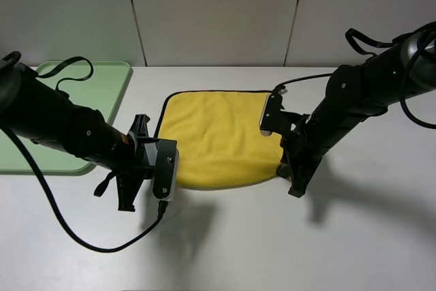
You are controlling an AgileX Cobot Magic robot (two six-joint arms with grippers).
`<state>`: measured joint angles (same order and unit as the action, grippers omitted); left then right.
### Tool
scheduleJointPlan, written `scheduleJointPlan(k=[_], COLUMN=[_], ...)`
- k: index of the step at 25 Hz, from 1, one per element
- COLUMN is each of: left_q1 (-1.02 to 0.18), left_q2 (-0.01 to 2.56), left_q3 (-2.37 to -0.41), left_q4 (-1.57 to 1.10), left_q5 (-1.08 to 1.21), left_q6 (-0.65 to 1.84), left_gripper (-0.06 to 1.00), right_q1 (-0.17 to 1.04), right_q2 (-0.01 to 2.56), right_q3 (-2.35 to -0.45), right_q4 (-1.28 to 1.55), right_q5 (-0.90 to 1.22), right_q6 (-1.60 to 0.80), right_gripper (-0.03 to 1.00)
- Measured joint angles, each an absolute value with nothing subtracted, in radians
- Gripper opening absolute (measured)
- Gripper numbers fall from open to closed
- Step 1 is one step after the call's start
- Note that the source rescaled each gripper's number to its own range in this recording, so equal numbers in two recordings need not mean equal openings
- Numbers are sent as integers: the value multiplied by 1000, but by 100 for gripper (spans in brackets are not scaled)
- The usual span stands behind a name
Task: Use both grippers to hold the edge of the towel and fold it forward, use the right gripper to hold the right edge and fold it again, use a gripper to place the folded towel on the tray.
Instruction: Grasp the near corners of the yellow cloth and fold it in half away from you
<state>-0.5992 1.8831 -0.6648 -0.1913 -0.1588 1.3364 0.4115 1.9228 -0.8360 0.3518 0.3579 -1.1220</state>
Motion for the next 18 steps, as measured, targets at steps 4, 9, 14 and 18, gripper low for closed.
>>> scheduleJointPlan(k=[4, 9, 14, 18], left_q1=[-599, -599, -599, -599], left_q2=[1863, 1766, 1629, 1529], left_q3=[-664, -661, -660, -660], left_q4=[-191, -191, -191, -190], left_q5=[-137, -85, 19, 91], left_q6=[1336, 1336, 1336, 1335], left_gripper=[0, 0, 0, 0], right_q1=[411, 411, 411, 411], right_q2=[1893, 1810, 1727, 1649], right_q3=[-830, -824, -824, -824], right_q4=[334, 331, 329, 322], right_q5=[412, 457, 527, 589], right_q6=[-1116, -1049, -984, -942], right_gripper=[0, 0, 0, 0])
